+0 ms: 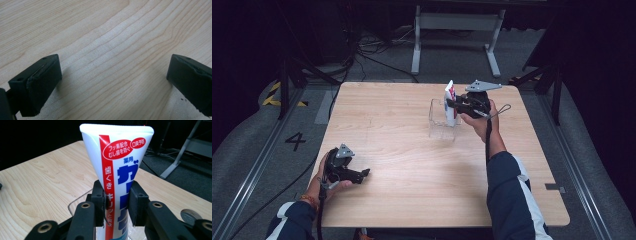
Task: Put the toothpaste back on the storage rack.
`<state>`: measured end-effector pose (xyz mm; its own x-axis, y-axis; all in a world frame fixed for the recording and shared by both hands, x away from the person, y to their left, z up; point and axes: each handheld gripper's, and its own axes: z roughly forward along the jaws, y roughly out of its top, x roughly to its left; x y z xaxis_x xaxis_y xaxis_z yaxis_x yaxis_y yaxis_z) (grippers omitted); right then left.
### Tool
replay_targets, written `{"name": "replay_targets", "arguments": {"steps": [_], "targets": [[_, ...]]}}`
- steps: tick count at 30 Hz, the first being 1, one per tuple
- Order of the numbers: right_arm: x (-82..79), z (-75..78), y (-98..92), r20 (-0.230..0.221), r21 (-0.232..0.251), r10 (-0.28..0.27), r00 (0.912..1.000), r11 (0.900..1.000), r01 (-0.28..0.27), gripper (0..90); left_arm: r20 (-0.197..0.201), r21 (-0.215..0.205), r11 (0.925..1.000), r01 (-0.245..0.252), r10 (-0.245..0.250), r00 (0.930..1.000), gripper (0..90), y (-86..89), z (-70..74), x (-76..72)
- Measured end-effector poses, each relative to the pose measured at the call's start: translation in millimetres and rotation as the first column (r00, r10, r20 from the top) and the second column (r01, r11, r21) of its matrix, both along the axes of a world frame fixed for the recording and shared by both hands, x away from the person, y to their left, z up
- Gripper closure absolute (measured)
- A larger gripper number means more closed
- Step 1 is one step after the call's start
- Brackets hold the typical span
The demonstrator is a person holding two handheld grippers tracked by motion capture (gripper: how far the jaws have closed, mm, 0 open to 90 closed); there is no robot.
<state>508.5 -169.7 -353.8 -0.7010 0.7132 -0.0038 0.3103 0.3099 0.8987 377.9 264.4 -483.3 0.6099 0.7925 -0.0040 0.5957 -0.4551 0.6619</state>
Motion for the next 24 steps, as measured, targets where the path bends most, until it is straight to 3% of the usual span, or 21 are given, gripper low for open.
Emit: {"name": "replay_targets", "arguments": {"steps": [13, 24], "targets": [[0.2, -24.1, -1.1, -0.040, -0.034, 0.005, 0.9992, 0.999, -0.007, 70.3, 0.000, 0.000, 1.0000, 0.000, 0.000, 1.0000, 0.2, 0.0, 0.0, 0.0], [-0.8, -33.6, -2.8, -0.057, -0.058, 0.011, 0.9983, 0.998, -0.014, 70.1, 0.001, 0.000, 1.0000, 0.000, 0.000, 1.0000, 0.2, 0.0, 0.0, 0.0]]}}
